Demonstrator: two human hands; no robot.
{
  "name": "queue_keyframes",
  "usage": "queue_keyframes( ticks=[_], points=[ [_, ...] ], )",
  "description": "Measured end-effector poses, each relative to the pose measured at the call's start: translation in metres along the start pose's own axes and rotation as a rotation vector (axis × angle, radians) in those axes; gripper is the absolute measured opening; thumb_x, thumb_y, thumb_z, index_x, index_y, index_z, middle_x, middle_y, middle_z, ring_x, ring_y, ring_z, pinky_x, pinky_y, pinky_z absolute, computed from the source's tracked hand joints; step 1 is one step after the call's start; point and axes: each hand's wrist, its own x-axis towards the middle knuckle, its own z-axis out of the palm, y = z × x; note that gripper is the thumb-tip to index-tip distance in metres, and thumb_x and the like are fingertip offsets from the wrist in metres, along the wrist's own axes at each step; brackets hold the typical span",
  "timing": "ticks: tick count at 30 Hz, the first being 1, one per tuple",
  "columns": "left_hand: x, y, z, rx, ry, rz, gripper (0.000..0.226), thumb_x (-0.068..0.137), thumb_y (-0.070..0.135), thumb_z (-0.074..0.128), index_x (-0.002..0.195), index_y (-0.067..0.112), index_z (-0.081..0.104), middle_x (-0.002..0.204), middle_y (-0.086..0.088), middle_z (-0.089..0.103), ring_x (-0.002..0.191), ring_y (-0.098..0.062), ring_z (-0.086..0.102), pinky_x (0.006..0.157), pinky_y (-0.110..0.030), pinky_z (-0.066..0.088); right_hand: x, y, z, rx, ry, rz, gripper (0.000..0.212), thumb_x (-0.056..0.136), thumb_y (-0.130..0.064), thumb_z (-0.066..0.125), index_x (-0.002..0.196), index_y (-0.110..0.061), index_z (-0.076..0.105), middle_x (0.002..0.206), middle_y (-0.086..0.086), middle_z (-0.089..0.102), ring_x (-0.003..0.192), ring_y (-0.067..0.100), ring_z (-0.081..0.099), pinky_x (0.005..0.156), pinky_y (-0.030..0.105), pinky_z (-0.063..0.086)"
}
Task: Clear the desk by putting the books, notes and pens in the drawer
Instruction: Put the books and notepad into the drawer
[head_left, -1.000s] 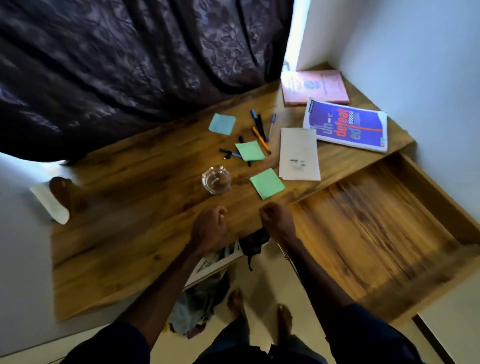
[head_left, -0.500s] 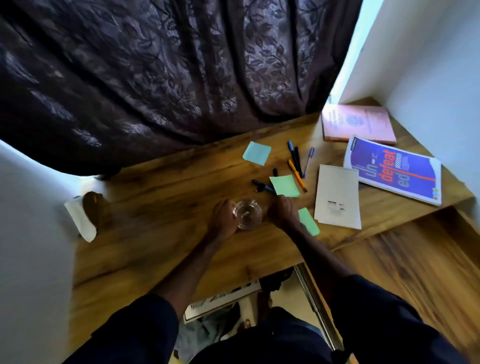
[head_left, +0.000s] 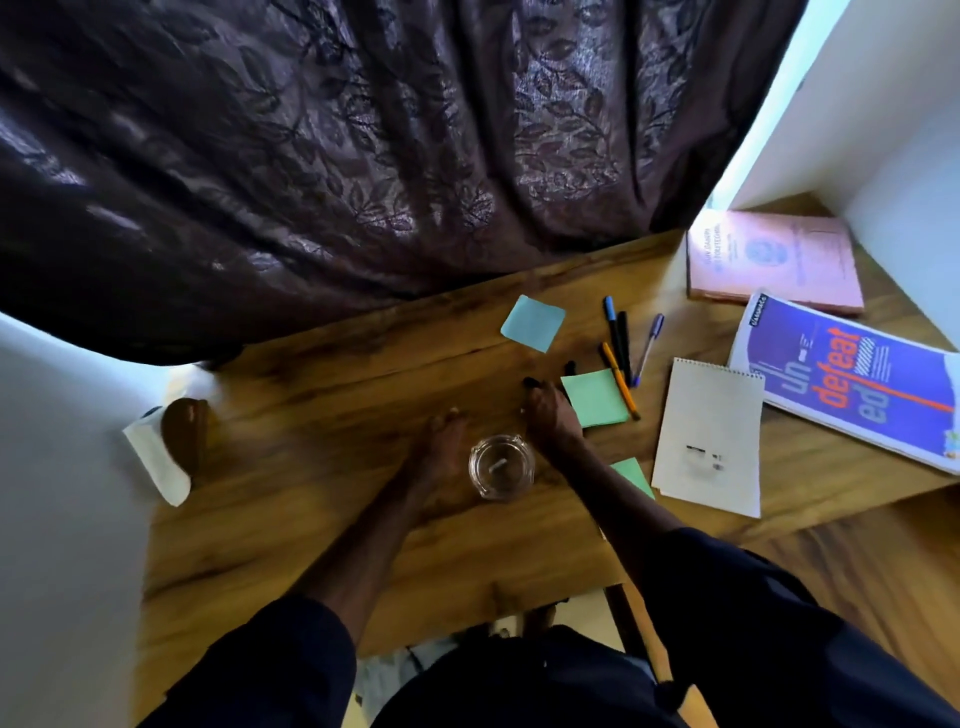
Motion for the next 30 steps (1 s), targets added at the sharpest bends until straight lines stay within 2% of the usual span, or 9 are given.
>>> queue_keyframes(
  ticks=[5, 9, 11, 13, 16, 21, 25, 27, 30],
  points=[
    [0.006, 0.007, -0.001, -0.028, 0.056, -0.050, 0.053, 0.103, 0.013, 0.046, 0.155, 0.017, 0.036, 0.162, -0.010, 0.031, 0.148, -0.028, 0.030, 0.117, -0.036, 0.029, -0.019, 0.001, -0.003, 0.058, -0.027, 0.053, 0.026, 0.098, -0.015, 0.051, 0.117, -0.006, 0.066, 0.140, 0.014, 0.057, 0.115, 0.035, 0.062, 0.092, 0.042, 0.053],
    [0.012, 0.016, 0.000, -0.240, 0.072, -0.141, 0.062, 0.092, 0.020, 0.068, 0.149, 0.019, 0.041, 0.153, -0.007, 0.044, 0.140, -0.028, 0.042, 0.114, -0.041, 0.039, -0.043, 0.004, -0.014, 0.119, 0.021, 0.114, 0.020, 0.094, -0.023, 0.060, 0.102, -0.010, 0.072, 0.119, 0.010, 0.070, 0.097, 0.032, 0.070, 0.075, 0.035, 0.055],
    [0.010, 0.028, 0.005, -0.257, 0.157, -0.073, 0.052, 0.089, 0.013, 0.069, 0.137, 0.021, 0.051, 0.138, -0.006, 0.058, 0.127, -0.027, 0.053, 0.105, -0.043, 0.047, -0.066, 0.010, -0.022, 0.156, 0.130, 0.116, 0.016, 0.091, -0.021, 0.065, 0.097, -0.012, 0.076, 0.101, 0.009, 0.074, 0.086, 0.027, 0.070, 0.065, 0.030, 0.051],
    [-0.005, 0.048, 0.011, -0.240, 0.282, 0.060, 0.036, 0.090, 0.008, 0.061, 0.122, 0.023, 0.058, 0.121, 0.000, 0.065, 0.114, -0.021, 0.058, 0.095, -0.040, 0.051, -0.093, 0.018, -0.028, 0.206, 0.230, 0.125, 0.012, 0.087, -0.022, 0.069, 0.094, -0.016, 0.076, 0.094, 0.004, 0.074, 0.076, 0.019, 0.068, 0.058, 0.028, 0.050],
    [-0.032, 0.084, 0.024, -0.174, 0.408, 0.308, 0.023, 0.088, 0.011, 0.052, 0.104, 0.024, 0.062, 0.103, 0.004, 0.068, 0.097, -0.017, 0.062, 0.081, -0.036, 0.053, -0.136, 0.037, -0.030, 0.302, 0.300, 0.202, 0.014, 0.081, -0.027, 0.074, 0.094, -0.021, 0.076, 0.089, -0.002, 0.074, 0.069, 0.012, 0.068, 0.060, 0.031, 0.056],
    [-0.064, 0.127, 0.063, -0.154, 0.247, 0.495, 0.024, 0.084, 0.012, 0.046, 0.095, 0.023, 0.065, 0.097, 0.003, 0.071, 0.092, -0.019, 0.067, 0.077, -0.039, 0.055, -0.208, 0.070, -0.029, 0.382, 0.383, 0.365, 0.016, 0.078, -0.022, 0.077, 0.093, -0.017, 0.078, 0.087, -0.003, 0.076, 0.065, 0.007, 0.067, 0.064, 0.028, 0.056],
    [-0.090, 0.155, 0.094, -0.165, 0.100, 0.520, 0.045, 0.082, 0.038, 0.030, 0.094, 0.017, 0.068, 0.097, -0.001, 0.070, 0.091, -0.019, 0.066, 0.076, -0.036, 0.055, -0.266, 0.097, -0.021, 0.444, 0.482, 0.442, 0.014, 0.081, -0.021, 0.079, 0.095, -0.020, 0.078, 0.083, -0.009, 0.074, 0.064, -0.001, 0.065, 0.059, 0.024, 0.056],
    [-0.097, 0.168, 0.111, -0.140, 0.023, 0.525, 0.029, 0.089, 0.027, 0.041, 0.093, 0.017, 0.068, 0.098, -0.004, 0.071, 0.094, -0.024, 0.067, 0.079, -0.037, 0.056, -0.287, 0.113, -0.011, 0.457, 0.530, 0.506, 0.013, 0.082, -0.021, 0.079, 0.094, -0.022, 0.078, 0.082, -0.009, 0.073, 0.063, -0.001, 0.064, 0.057, 0.024, 0.054],
    [-0.107, 0.185, 0.137, -0.093, -0.080, 0.553, 0.020, 0.094, 0.012, 0.053, 0.100, 0.013, 0.072, 0.105, -0.006, 0.073, 0.100, -0.022, 0.067, 0.087, -0.033, 0.055, -0.310, 0.138, 0.014, 0.442, 0.464, 0.638, 0.010, 0.081, -0.021, 0.079, 0.090, -0.020, 0.078, 0.080, -0.007, 0.073, 0.063, 0.001, 0.064, 0.057, 0.024, 0.051]
  ],
)
